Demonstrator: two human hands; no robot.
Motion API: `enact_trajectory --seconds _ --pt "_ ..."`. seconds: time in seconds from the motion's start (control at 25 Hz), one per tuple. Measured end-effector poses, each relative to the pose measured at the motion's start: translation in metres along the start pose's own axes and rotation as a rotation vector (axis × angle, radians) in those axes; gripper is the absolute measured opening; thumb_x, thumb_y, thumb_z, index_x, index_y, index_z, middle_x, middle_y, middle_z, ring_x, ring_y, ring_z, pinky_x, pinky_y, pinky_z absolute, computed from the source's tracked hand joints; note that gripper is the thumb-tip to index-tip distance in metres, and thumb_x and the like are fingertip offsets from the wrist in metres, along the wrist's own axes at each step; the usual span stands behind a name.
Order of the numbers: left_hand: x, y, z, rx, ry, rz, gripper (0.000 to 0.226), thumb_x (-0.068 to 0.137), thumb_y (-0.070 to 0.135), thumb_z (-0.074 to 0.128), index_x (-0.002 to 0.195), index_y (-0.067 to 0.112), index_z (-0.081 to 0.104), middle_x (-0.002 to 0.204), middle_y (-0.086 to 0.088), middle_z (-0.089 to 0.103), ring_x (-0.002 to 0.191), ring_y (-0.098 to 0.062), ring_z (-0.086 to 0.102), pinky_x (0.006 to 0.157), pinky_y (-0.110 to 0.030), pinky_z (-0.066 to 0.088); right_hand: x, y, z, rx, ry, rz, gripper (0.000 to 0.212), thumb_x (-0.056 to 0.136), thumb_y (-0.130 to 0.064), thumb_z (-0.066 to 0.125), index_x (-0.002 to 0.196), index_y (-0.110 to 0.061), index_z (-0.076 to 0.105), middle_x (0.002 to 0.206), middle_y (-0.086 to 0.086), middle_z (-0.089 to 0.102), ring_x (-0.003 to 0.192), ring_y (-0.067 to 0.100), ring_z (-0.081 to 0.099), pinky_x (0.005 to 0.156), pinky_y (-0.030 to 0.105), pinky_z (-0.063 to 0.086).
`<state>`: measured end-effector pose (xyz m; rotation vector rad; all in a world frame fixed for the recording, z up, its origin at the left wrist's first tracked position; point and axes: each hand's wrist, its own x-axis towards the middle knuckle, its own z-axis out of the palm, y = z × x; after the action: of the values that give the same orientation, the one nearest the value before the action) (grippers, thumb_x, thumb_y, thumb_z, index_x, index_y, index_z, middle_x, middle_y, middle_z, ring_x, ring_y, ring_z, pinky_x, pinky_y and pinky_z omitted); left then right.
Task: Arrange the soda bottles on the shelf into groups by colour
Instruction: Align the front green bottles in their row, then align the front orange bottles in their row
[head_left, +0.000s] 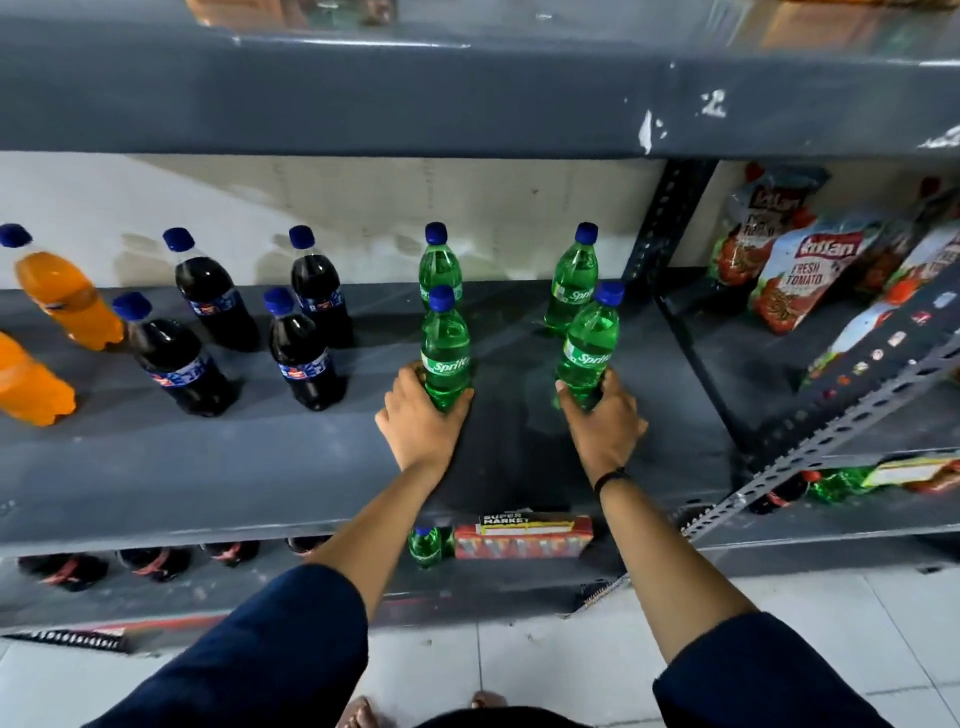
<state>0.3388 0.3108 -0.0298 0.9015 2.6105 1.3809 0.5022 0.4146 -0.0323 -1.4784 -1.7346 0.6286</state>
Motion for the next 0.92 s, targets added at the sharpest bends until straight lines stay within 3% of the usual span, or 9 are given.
enact_trajectory --seconds 0.12,0.2,0.28,0.36,0.44,0.6,0.76,0.84,0.92 --pt "0.000 -0.001 -0.002 0.004 -0.026 0.016 0.065 0.067 0.044 0.076 0.114 0.011 0.045 0.113 -0.011 0.062 0.109 -0.033 0.053 0.090 -0.048 0.039 -0.004 -0.003 -0.005 0.015 -0.033 0.007 0.067 0.077 -0.041 0.073 0.132 -0.013 0.046 0.125 0.010 0.062 0.121 0.032 0.050 0.101 0.047 0.036" --pt "-0.002 -0.005 -0.009 -0.070 -0.073 0.039 0.067 0.067 0.038 0.079 0.118 0.010 0.046 0.117 -0.011 0.060 0.111 -0.031 0.052 0.093 -0.047 0.041 -0.015 -0.007 -0.010 0.105 0.049 0.030 0.071 0.076 -0.039 0.075 0.132 -0.009 0.046 0.125 0.014 0.060 0.119 0.032 0.051 0.099 0.046 0.041" --pt "-0.004 -0.018 -0.024 -0.204 -0.131 0.062 0.061 0.070 0.029 0.080 0.118 0.008 0.048 0.118 -0.011 0.060 0.112 -0.028 0.054 0.097 -0.042 0.044 -0.037 -0.016 -0.012 0.207 0.179 0.035 0.057 0.076 -0.037 0.076 0.119 -0.008 0.054 0.110 0.013 0.061 0.106 0.032 0.056 0.090 0.046 0.044" --pt "-0.006 -0.042 -0.050 -0.259 -0.127 0.070 0.047 0.073 0.022 0.077 0.112 0.012 0.053 0.111 -0.004 0.063 0.106 -0.022 0.058 0.093 -0.028 0.045 -0.072 -0.033 -0.003 0.307 0.192 -0.012 0.040 0.078 -0.037 0.073 0.106 -0.013 0.056 0.097 0.007 0.059 0.092 0.026 0.057 0.081 0.043 0.047" --pt "-0.003 -0.078 -0.087 -0.250 -0.068 0.067 0.033 0.077 0.020 0.073 0.105 0.020 0.055 0.103 0.004 0.062 0.098 -0.017 0.061 0.086 -0.021 0.043 -0.113 -0.063 0.020 0.365 0.066 -0.105 0.028 0.081 -0.037 0.070 0.100 -0.022 0.056 0.089 -0.001 0.056 0.083 0.018 0.055 0.076 0.034 0.047" --pt "0.015 -0.154 -0.174 -0.189 0.098 0.001 0.023 0.081 0.015 0.068 0.099 0.022 0.056 0.100 0.002 0.064 0.096 -0.022 0.063 0.087 -0.034 0.048 -0.183 -0.135 0.088 0.501 -0.407 -0.255 0.016 0.084 -0.027 0.069 0.095 -0.023 0.059 0.081 -0.004 0.061 0.073 0.008 0.059 0.068 0.015 0.047" --pt "0.051 -0.240 -0.274 -0.099 0.339 -0.121 0.028 0.083 0.015 0.066 0.107 0.007 0.055 0.108 -0.016 0.063 0.101 -0.035 0.058 0.089 -0.053 0.049 -0.243 -0.221 0.177 0.526 -0.859 -0.182 0.026 0.083 -0.012 0.070 0.107 -0.010 0.060 0.103 0.009 0.066 0.084 0.012 0.061 0.070 0.008 0.047" --pt "0.074 -0.279 -0.319 -0.092 0.447 -0.192 0.039 0.082 0.017 0.068 0.114 0.003 0.051 0.115 -0.022 0.057 0.106 -0.040 0.054 0.090 -0.058 0.047 -0.266 -0.262 0.217 0.518 -0.907 -0.150 0.041 0.080 -0.010 0.072 0.118 -0.009 0.055 0.118 0.013 0.061 0.097 0.015 0.057 0.077 0.008 0.045" --pt "0.098 -0.308 -0.354 -0.090 0.502 -0.253 0.054 0.080 0.019 0.069 0.124 -0.001 0.045 0.124 -0.026 0.052 0.117 -0.041 0.049 0.100 -0.053 0.042 -0.278 -0.294 0.250 0.515 -0.840 -0.101 0.058 0.077 -0.011 0.076 0.127 -0.007 0.048 0.128 0.015 0.055 0.110 0.022 0.055 0.089 0.021 0.045"
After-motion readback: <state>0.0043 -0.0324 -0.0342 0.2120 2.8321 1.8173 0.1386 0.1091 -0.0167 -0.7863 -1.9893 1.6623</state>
